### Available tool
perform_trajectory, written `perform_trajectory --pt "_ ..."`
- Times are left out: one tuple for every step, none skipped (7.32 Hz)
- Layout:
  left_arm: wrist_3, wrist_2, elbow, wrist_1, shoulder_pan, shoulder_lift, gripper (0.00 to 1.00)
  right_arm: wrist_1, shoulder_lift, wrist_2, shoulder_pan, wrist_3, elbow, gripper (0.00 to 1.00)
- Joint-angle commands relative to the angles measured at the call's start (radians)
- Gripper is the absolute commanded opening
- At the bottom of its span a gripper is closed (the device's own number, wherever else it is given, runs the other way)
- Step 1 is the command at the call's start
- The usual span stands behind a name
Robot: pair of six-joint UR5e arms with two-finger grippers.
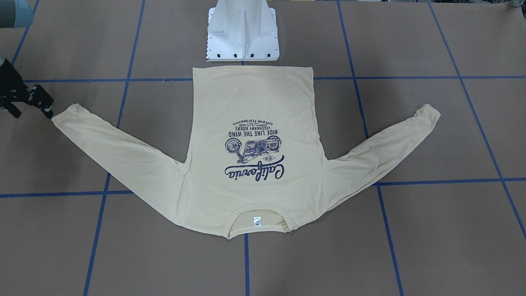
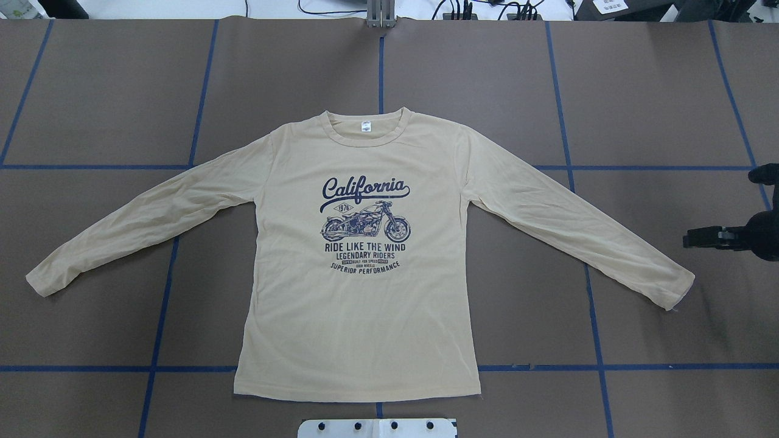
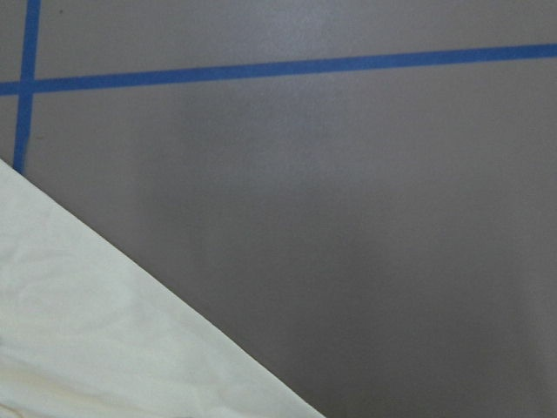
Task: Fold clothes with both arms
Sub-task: 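Lower the right gripper onto the sleeve cuff nearest it and grasp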
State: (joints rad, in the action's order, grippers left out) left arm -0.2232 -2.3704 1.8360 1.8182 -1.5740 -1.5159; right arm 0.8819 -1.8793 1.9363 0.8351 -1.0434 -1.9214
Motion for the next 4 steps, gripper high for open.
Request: perform_trajectory --pt "-0.002 -0.001 -0.004 0.001 0.000 0.000 1.00 -0.114 -0.027 -0.049 -0.073 -0.058 0.021 0.77" --pt "-0.004 -0.001 -0.006 0.001 0.000 0.000 1.00 -0.168 -0.037 -0.048 -0.074 -0.056 0.054 0.70" --pt "-0.004 -0.001 -0.012 0.001 0.002 0.000 1.00 -0.255 -0.037 -0.049 -0.073 -0.056 0.115 0.67" --pt "-0.005 -0.035 -0.020 0.001 0.000 0.002 1.00 -0.320 -0.037 -0.049 -0.073 -0.058 0.165 0.64"
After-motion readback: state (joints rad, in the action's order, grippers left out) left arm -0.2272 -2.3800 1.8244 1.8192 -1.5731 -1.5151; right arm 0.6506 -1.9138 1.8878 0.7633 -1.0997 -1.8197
